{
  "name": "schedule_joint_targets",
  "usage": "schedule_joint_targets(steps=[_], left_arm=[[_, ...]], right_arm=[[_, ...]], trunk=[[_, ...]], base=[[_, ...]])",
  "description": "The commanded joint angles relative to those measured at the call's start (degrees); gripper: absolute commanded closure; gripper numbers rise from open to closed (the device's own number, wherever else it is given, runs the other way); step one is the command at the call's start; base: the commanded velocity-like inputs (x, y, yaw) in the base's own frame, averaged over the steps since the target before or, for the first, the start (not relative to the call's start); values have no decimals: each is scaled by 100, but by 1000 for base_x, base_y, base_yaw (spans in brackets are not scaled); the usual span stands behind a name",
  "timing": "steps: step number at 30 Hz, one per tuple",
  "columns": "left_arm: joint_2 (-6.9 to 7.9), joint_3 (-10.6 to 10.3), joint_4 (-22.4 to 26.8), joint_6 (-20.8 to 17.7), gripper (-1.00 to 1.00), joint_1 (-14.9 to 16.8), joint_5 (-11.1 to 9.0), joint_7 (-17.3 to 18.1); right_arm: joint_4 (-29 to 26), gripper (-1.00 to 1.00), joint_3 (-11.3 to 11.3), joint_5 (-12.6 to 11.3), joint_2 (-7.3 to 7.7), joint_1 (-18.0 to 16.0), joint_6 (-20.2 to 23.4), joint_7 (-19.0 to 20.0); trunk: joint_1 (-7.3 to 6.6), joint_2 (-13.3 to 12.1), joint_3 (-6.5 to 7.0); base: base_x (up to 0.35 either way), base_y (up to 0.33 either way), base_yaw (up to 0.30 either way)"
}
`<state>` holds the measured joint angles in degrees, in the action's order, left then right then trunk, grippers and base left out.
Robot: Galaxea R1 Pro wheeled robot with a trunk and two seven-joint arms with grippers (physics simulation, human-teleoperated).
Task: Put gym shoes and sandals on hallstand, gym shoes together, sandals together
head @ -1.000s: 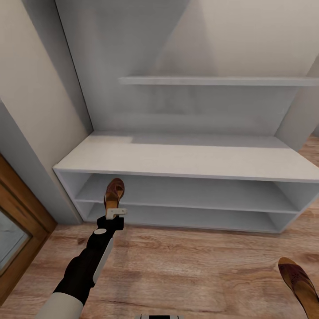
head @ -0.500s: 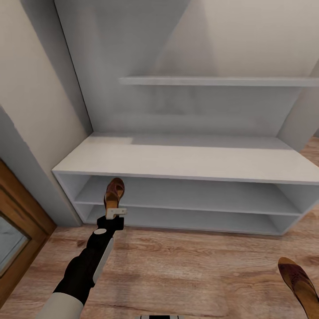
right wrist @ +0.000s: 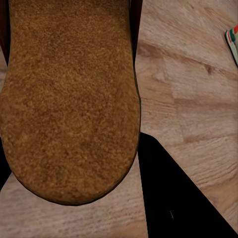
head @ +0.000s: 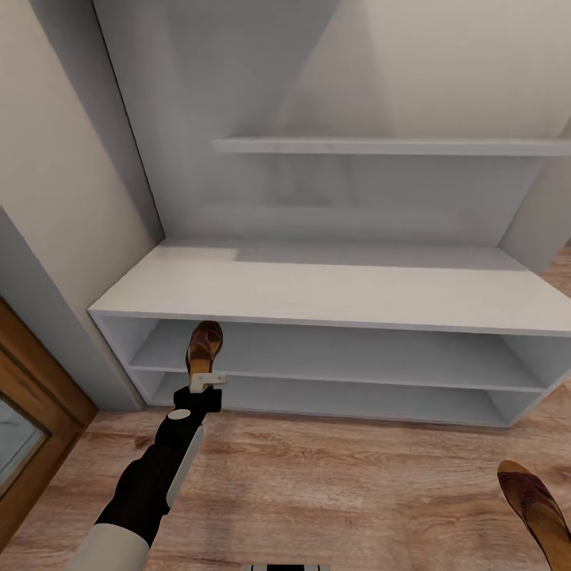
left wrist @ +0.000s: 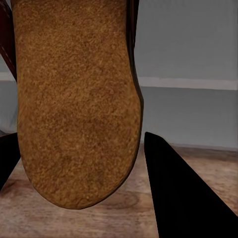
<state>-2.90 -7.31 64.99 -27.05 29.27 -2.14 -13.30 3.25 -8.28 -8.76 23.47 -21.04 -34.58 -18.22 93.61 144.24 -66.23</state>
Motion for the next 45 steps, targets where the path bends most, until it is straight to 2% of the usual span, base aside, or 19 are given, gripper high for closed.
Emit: schedule_joint_targets(steps=[1,45], left_arm=[[0,1,-1,-2,100,0,8,11],[0,2,-22,-2,100,0,11,11]], right_arm=[[0,100,2,-15,0,1,-5,2],[0,100,2,-3,0,2,-5,2]], trunk=[[0,0,0],[0,0,0]], base=[[10,0,0],[1,0,0]])
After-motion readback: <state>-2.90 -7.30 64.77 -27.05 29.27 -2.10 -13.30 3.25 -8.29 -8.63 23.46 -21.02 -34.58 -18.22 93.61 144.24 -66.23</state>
